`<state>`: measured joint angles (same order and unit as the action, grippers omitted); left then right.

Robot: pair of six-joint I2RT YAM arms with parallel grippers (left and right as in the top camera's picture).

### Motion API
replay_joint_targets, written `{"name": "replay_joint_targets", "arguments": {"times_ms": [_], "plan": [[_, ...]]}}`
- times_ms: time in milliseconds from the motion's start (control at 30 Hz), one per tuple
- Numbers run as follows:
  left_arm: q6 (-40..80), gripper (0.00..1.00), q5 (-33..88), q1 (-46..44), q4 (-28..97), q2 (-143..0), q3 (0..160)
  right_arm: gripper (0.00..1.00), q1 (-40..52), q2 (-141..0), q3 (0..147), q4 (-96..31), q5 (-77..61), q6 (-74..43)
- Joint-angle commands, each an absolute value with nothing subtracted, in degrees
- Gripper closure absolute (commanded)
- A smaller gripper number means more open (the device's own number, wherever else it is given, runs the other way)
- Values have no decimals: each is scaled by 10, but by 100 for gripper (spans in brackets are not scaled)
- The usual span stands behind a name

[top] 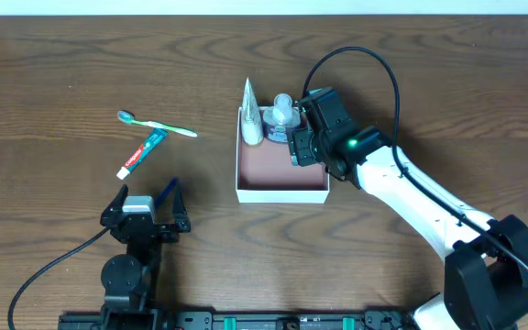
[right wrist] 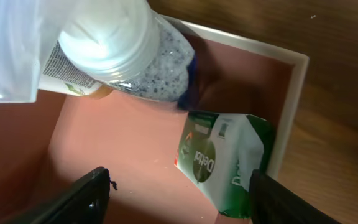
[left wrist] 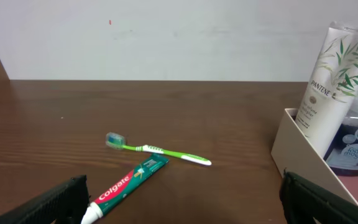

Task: Pack container
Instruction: 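Open the right gripper and push the soap box flat into place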

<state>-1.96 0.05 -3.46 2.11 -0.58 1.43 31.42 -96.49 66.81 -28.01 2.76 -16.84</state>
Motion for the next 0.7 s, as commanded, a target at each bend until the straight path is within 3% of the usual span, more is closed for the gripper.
{"name": "replay_joint_targets", "arguments": {"times_ms": [0, 667], "plan": [[-27, 2, -4, -32, 42, -3, 2, 28, 323, -984, 677, -279, 13, -160], [-27, 2, -4, -32, 42, -3, 2, 28, 341, -1010, 677, -248, -25, -126]]}}
